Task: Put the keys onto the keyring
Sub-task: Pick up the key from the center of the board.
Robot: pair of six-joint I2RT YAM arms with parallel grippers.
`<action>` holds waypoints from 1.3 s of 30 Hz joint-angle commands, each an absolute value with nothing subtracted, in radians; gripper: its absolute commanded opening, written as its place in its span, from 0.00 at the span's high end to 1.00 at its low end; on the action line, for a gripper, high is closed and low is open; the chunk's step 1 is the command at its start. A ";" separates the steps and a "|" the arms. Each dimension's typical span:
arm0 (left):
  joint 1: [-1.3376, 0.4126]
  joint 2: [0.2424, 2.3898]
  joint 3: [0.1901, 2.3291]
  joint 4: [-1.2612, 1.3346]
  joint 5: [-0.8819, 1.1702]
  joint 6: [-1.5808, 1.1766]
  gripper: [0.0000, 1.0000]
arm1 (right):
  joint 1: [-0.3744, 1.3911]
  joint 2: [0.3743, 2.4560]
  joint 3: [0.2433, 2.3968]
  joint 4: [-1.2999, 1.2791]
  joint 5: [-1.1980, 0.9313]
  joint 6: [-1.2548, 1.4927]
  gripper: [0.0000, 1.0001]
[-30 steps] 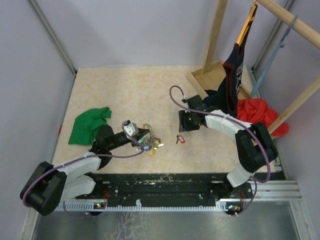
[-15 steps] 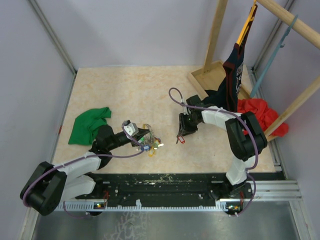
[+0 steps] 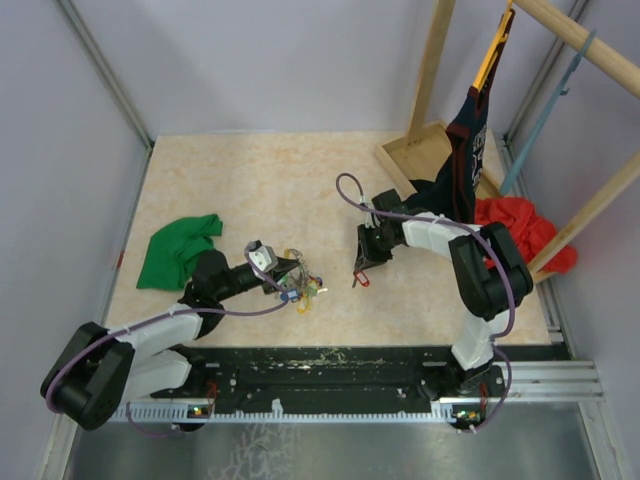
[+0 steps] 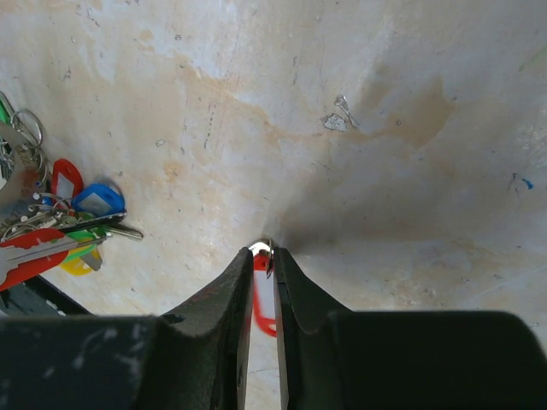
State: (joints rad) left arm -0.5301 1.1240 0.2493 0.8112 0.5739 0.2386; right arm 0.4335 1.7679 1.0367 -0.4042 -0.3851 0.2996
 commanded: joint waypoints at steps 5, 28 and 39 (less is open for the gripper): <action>-0.525 1.127 0.267 0.830 0.592 0.227 1.00 | 0.425 1.786 1.052 -0.387 -0.401 0.292 0.84; -0.525 1.140 0.273 0.830 0.595 0.223 1.00 | 0.425 1.728 1.042 -0.437 -0.395 0.276 0.83; -0.525 1.143 0.276 0.831 0.598 0.222 1.00 | 0.425 1.708 1.028 -0.437 -0.408 0.285 0.82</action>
State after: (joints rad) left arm -0.5301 1.1370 0.2497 0.8097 0.5812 0.2317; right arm 0.4335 1.7584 1.0340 -0.4500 -0.3939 0.2893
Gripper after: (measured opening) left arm 0.006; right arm 0.175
